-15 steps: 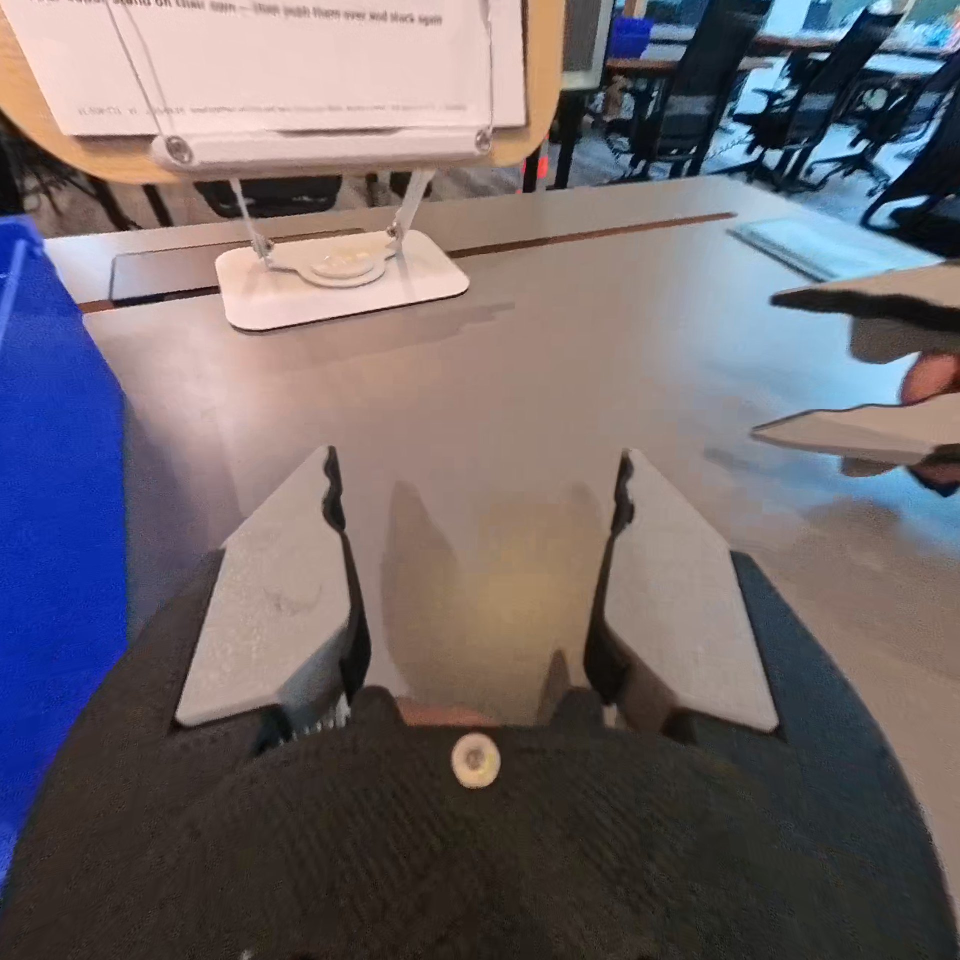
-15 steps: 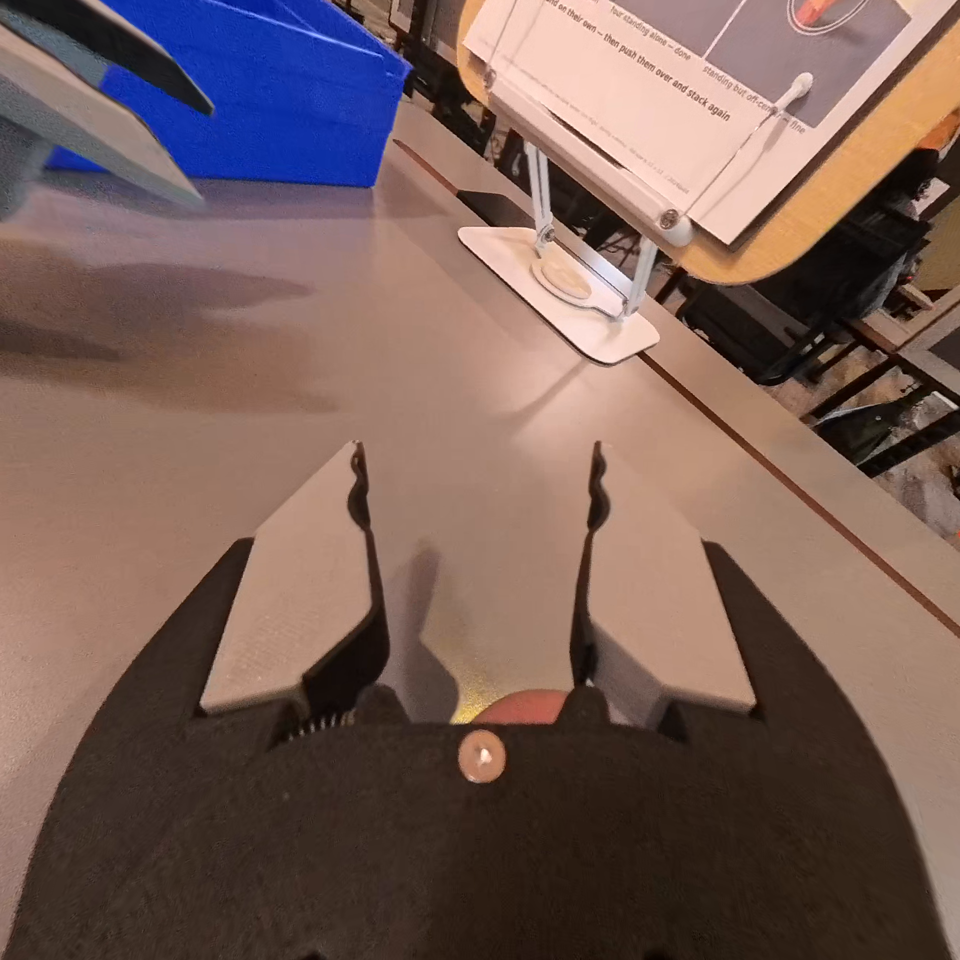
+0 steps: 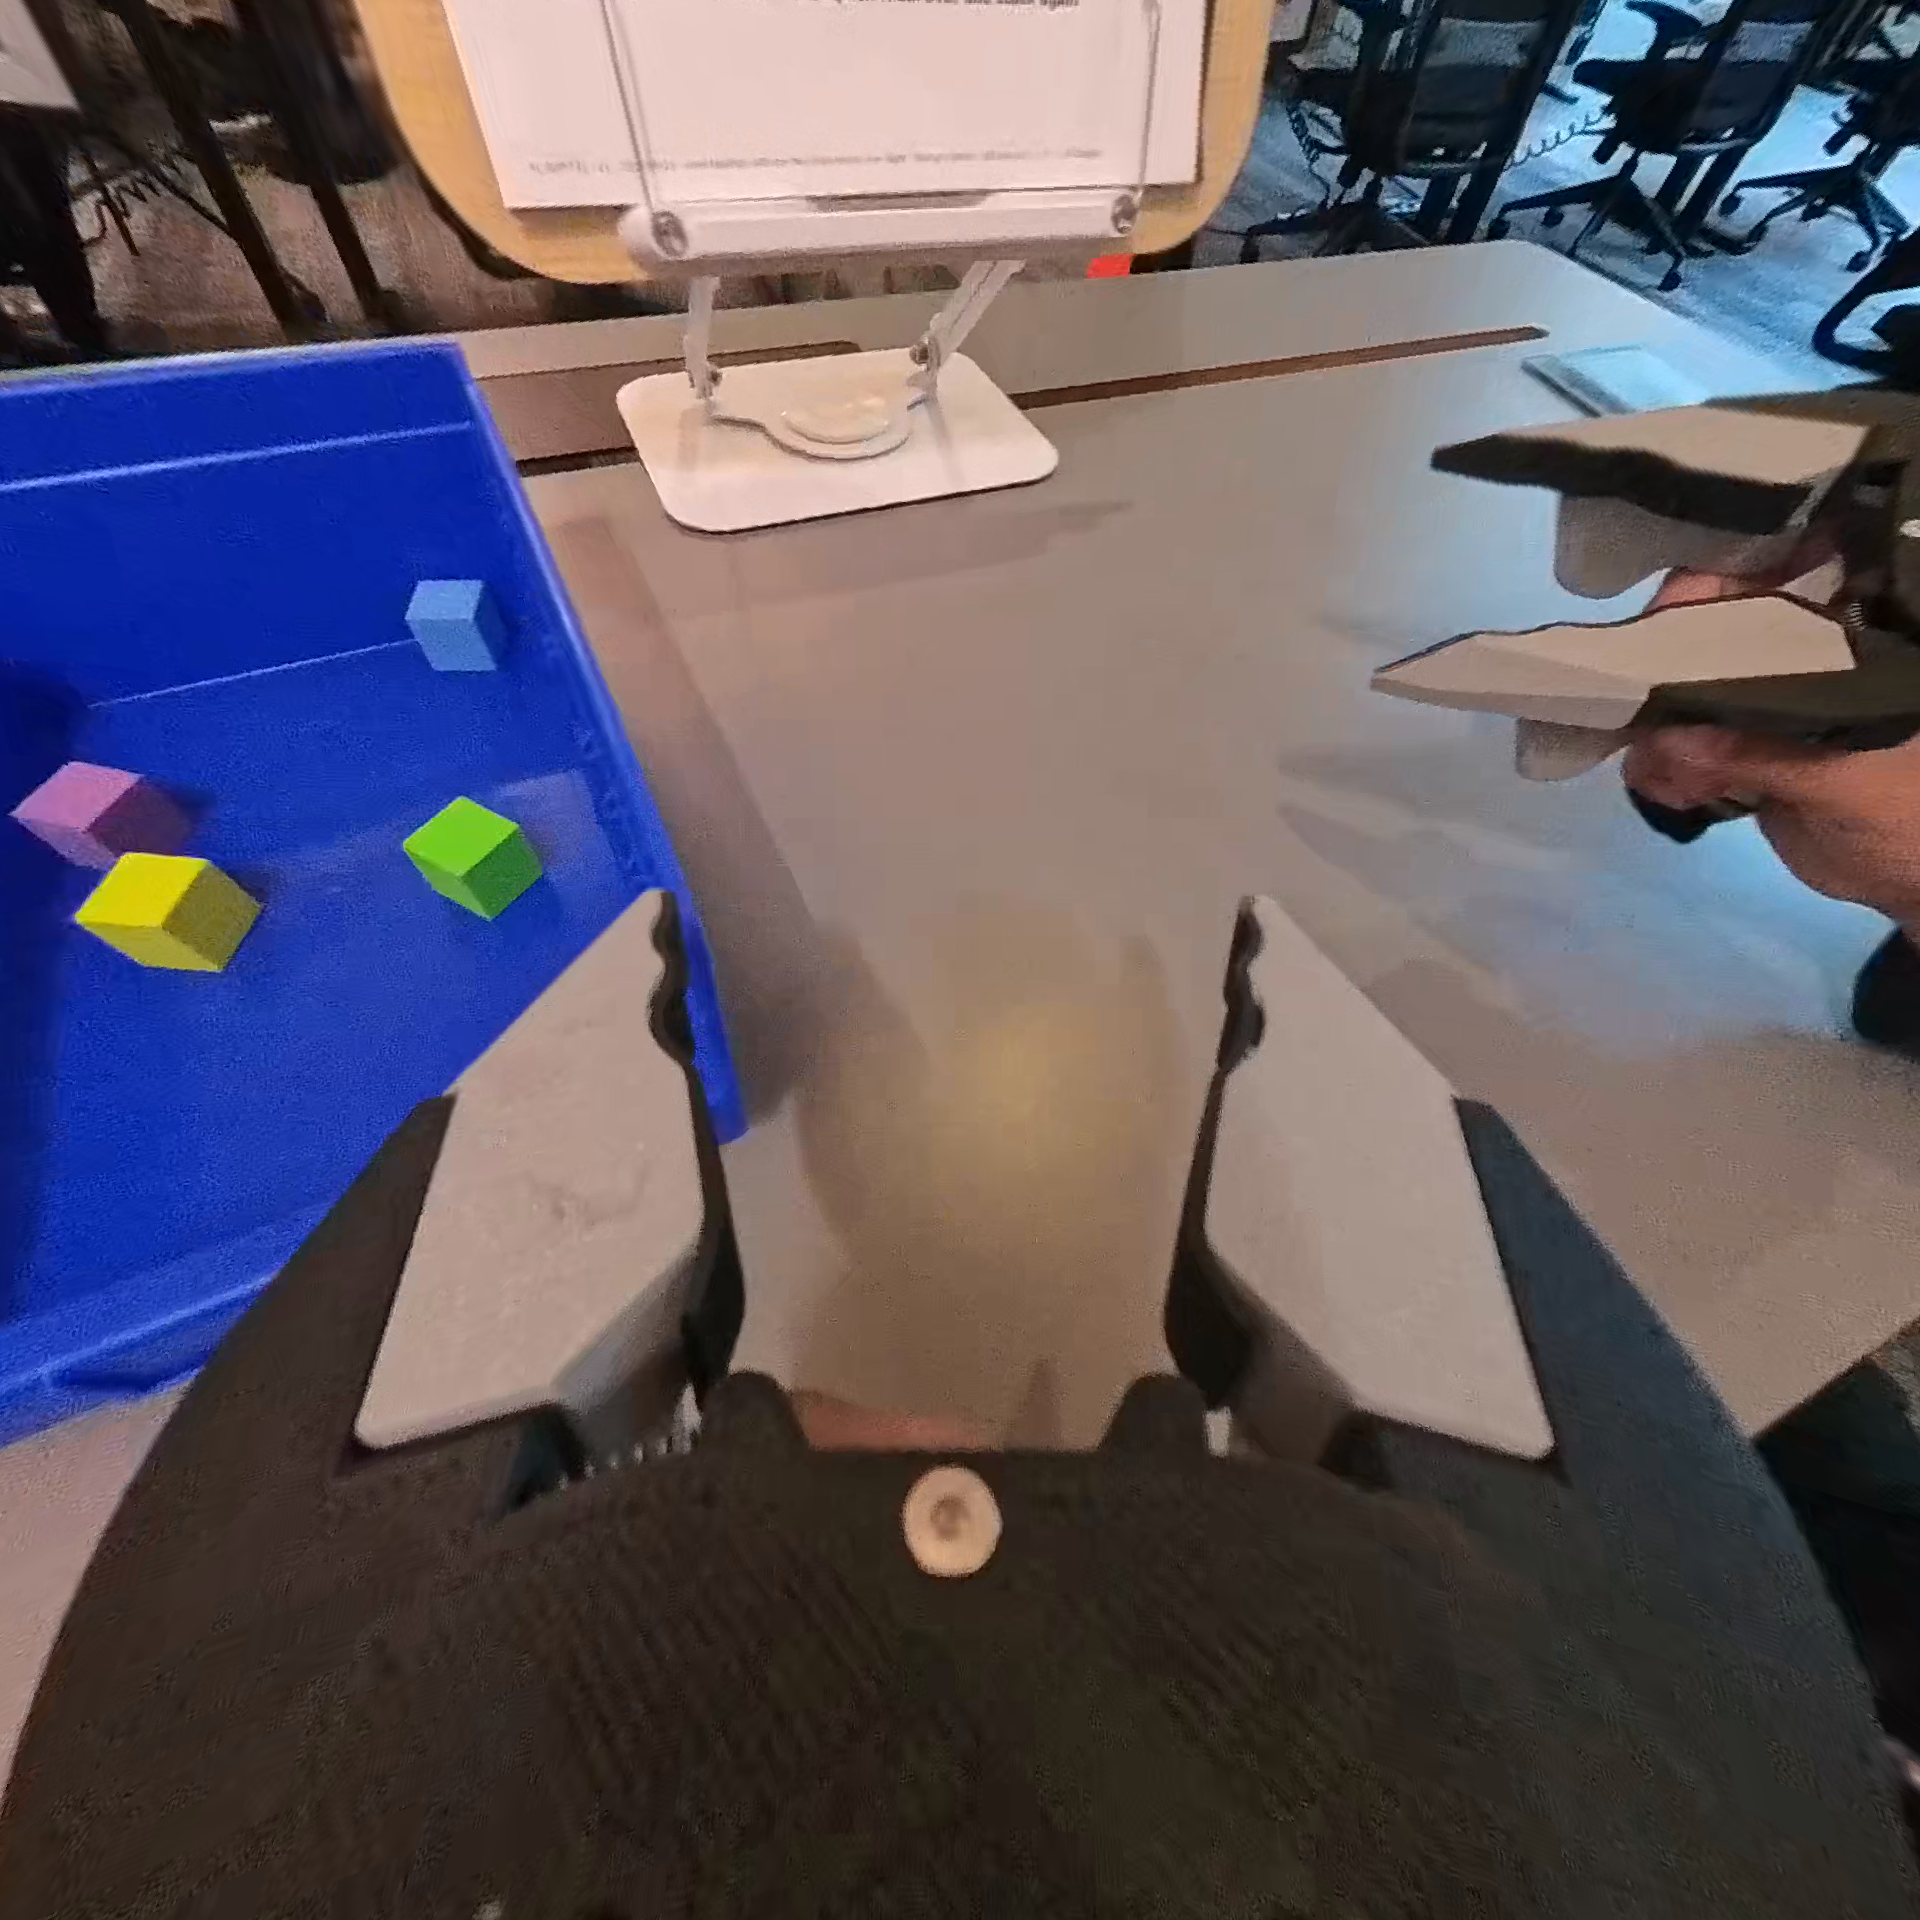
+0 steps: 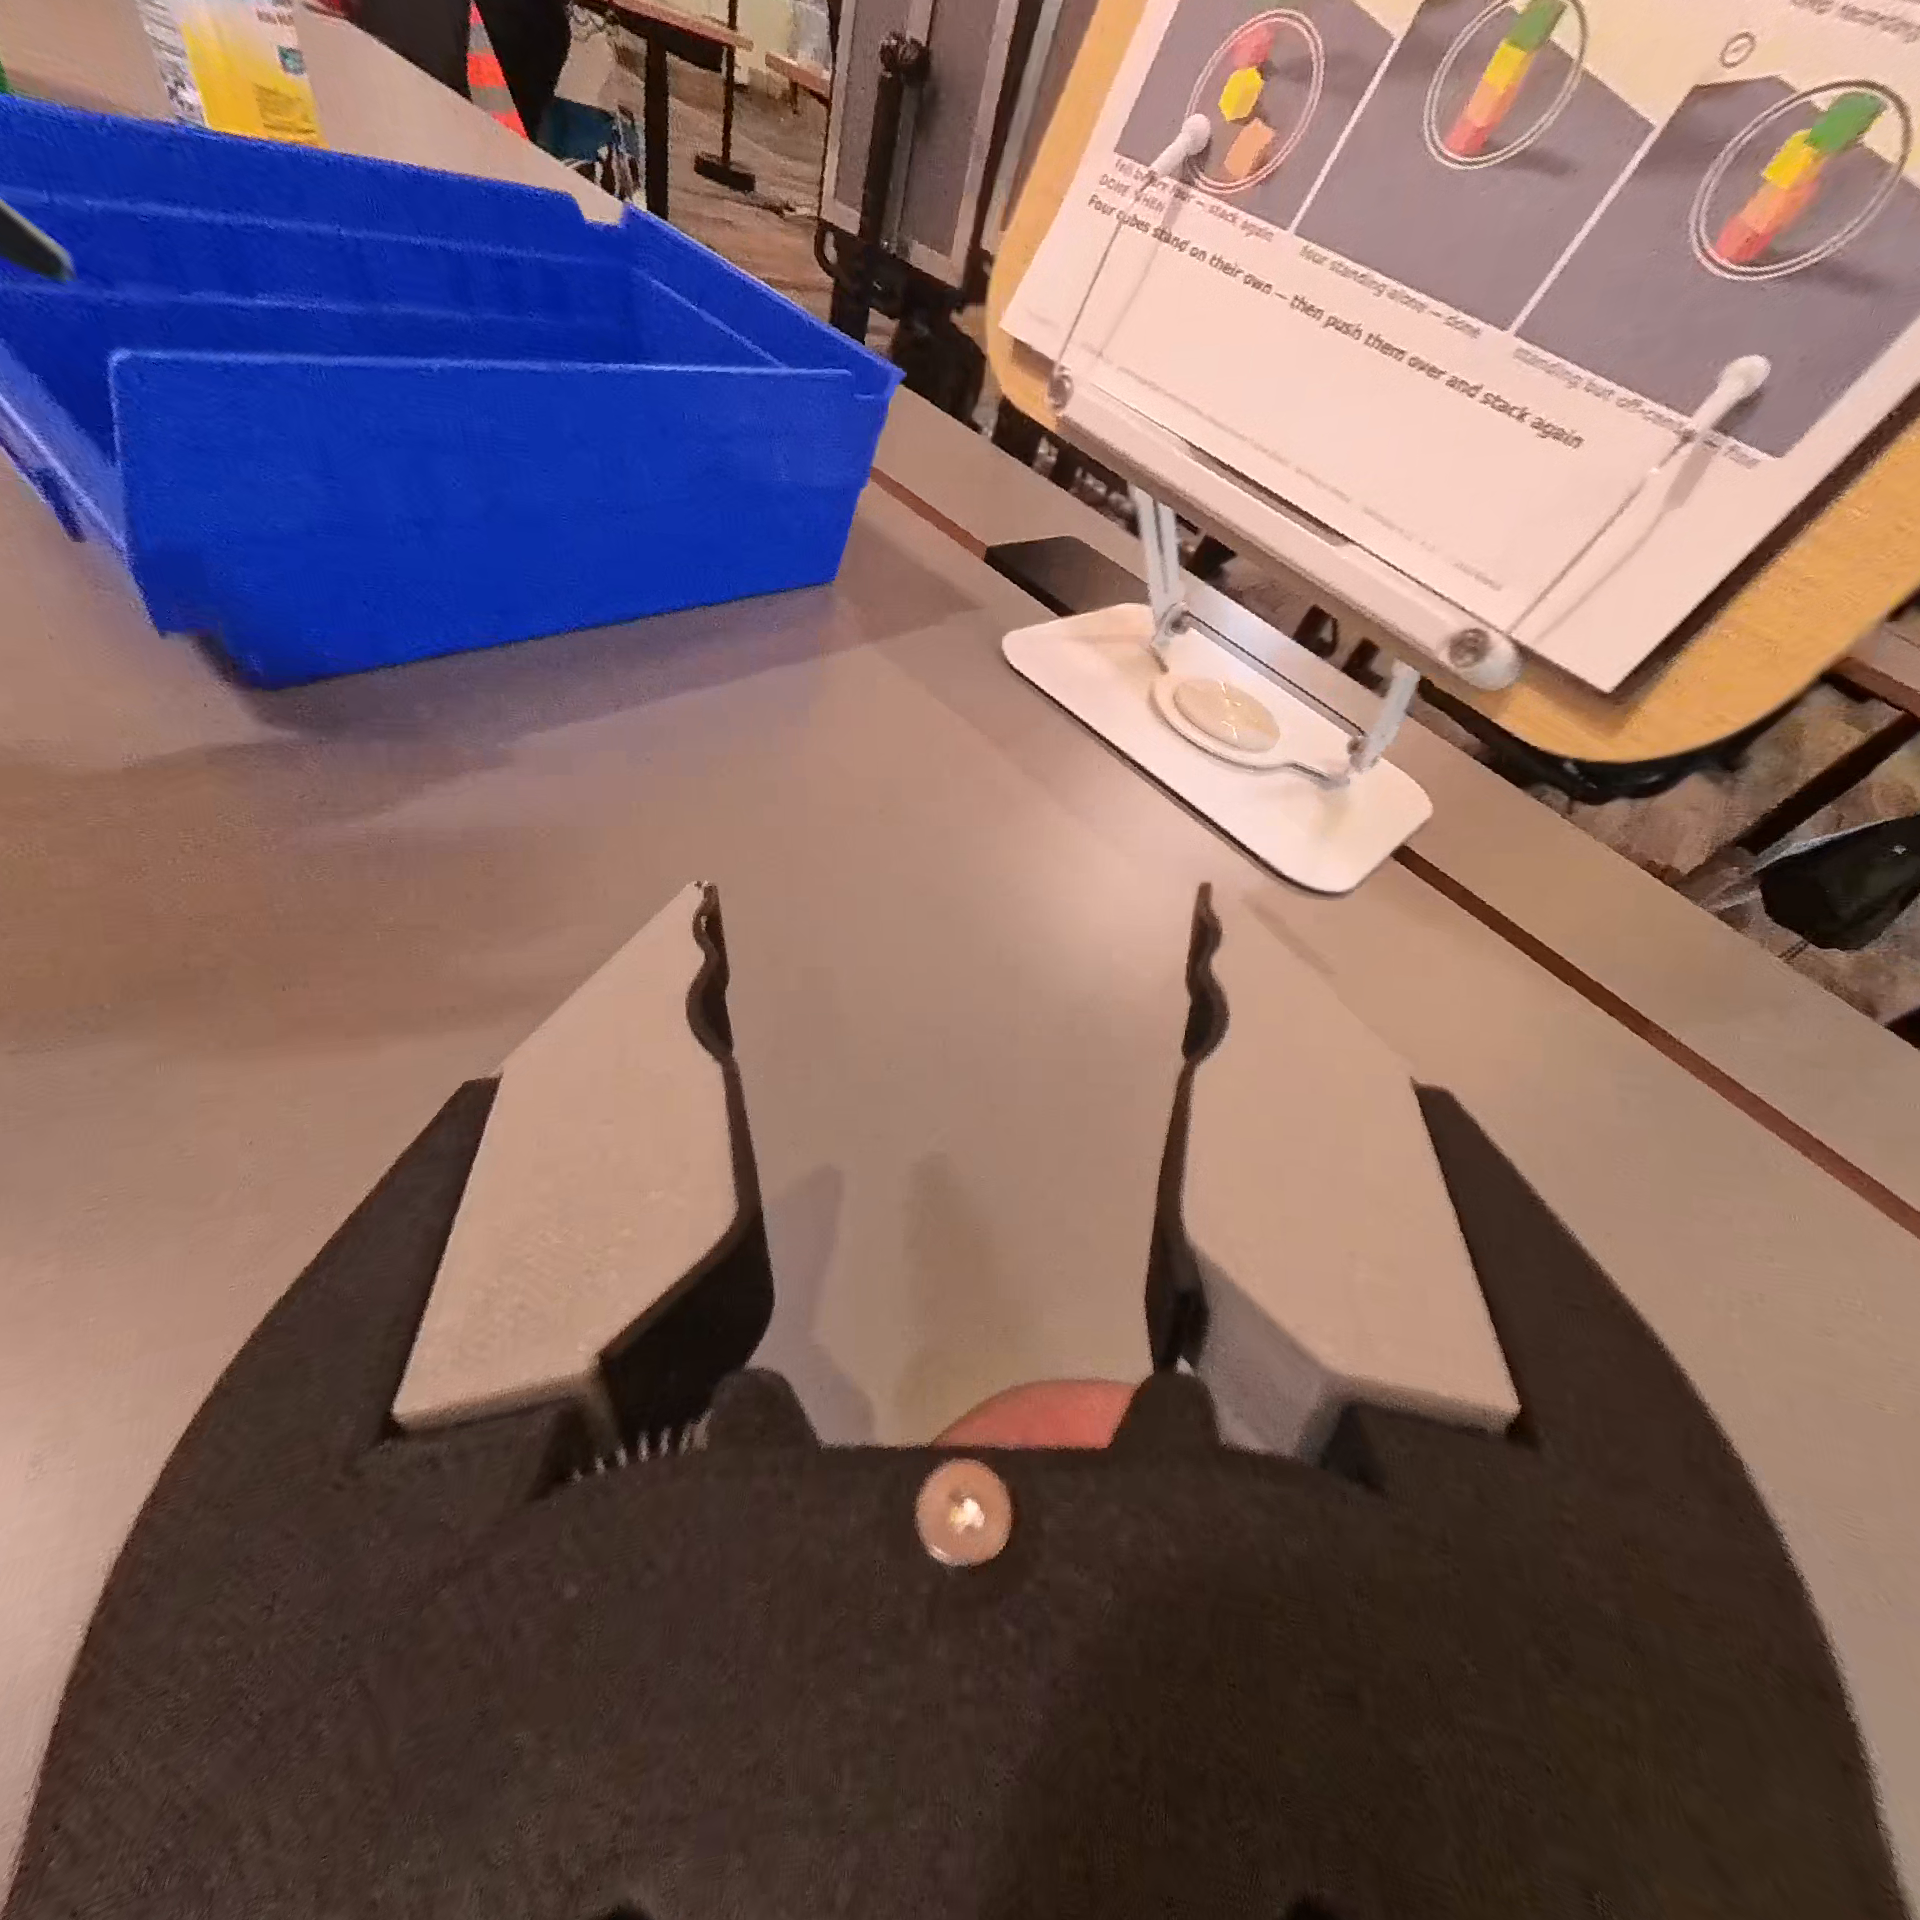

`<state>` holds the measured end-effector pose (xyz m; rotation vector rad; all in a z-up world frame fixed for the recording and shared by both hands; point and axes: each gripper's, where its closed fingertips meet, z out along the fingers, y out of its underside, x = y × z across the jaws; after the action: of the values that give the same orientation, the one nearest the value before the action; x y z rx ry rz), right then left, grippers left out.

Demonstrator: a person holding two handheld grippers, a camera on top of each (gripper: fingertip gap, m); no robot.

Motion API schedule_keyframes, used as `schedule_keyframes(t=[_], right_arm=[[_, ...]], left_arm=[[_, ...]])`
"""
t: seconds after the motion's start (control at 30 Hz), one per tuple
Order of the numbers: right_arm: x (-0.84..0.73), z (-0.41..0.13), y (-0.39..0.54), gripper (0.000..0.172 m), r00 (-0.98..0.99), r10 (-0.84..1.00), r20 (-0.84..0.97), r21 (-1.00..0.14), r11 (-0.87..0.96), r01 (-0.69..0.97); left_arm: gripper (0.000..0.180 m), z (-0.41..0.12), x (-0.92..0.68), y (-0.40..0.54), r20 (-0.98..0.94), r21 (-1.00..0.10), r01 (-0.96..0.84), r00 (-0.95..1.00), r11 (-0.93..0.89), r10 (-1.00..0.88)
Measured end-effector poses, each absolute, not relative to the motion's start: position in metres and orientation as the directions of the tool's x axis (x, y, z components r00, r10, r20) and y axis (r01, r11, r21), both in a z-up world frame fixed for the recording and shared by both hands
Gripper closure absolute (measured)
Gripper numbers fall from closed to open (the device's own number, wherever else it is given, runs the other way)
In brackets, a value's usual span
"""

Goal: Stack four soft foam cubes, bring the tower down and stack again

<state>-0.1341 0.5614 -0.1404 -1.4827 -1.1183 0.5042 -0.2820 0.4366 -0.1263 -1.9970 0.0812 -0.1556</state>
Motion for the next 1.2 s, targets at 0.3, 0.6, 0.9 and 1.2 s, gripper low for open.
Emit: schedule_keyframes(t=[0.3, 0.6, 0.9, 1.2], right_arm=[[-0.138, -0.166, 0.548, 0.086, 0.4, 0.874, 0.276, -0.911, 0.104, 0.4], [-0.134, -0.164, 0.541, 0.086, 0.39, 0.889, 0.24, -0.924, 0.085, 0.374], [-0.136, -0.163, 0.532, 0.09, 0.369, 0.872, 0.321, -0.905, 0.168, 0.391], [-0.139, -0.177, 0.535, 0.09, 0.354, 0.905, 0.236, -0.91, 0.079, 0.406]], left_arm=[[0.081, -0.118, -0.343, 0.419, 0.014, -0.897, 0.002, 1.0, -0.441, -0.024], [0.092, -0.095, -0.449, 0.453, -0.078, -0.841, -0.022, 0.994, -0.54, 0.08], [0.102, -0.166, -0.493, 0.51, -0.087, -0.677, -0.01, 0.994, -0.736, 0.066], [0.105, -0.21, -0.52, 0.522, -0.128, -0.467, -0.057, 0.992, -0.882, 0.004]])
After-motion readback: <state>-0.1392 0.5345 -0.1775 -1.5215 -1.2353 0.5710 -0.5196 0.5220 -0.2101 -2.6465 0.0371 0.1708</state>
